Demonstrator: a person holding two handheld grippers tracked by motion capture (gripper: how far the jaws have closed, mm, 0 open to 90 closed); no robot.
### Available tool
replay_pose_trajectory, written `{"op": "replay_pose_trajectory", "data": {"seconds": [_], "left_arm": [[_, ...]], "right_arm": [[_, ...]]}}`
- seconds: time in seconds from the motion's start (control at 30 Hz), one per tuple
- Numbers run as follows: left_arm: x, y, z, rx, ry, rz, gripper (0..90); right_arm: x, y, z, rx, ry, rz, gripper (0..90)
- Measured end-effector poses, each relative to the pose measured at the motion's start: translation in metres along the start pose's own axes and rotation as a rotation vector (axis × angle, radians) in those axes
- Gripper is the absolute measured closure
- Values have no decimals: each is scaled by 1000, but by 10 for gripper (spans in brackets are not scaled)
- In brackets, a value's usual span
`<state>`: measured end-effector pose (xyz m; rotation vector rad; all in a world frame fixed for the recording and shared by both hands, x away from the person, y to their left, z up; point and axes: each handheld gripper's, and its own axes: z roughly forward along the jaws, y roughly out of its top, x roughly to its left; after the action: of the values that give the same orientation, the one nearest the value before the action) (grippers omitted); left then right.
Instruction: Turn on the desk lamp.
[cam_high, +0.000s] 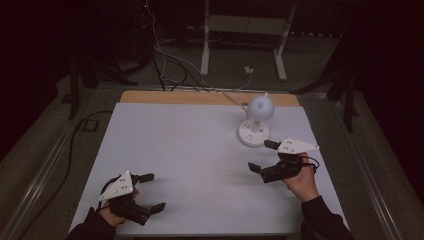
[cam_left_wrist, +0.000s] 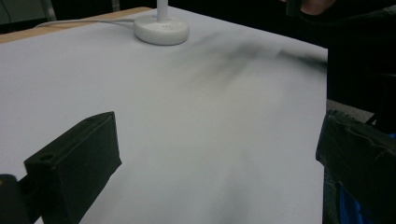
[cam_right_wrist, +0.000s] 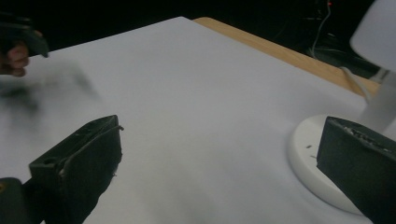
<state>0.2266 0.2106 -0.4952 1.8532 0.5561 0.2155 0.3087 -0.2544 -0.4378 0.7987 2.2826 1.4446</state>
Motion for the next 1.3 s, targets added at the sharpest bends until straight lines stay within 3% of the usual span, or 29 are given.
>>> {"op": "replay_pose_trajectory", "data": {"seconds": [0.5, 0.73, 0.93, 1.3], "left_arm": [[0, 0, 0, 1, 2, -2, 2], [0, 0, 0, 1, 1, -1, 2], [0, 0, 0, 2, 1, -1, 2], [-1, 0, 0, 1, -2, 1, 2]], "right_arm": [[-23, 2, 10, 34, -58, 41, 0], [-38, -3, 13, 57, -135, 92, 0], [-45, -4, 14, 53, -170, 109, 1], [-59, -8, 31, 94, -263, 160, 2]]}}
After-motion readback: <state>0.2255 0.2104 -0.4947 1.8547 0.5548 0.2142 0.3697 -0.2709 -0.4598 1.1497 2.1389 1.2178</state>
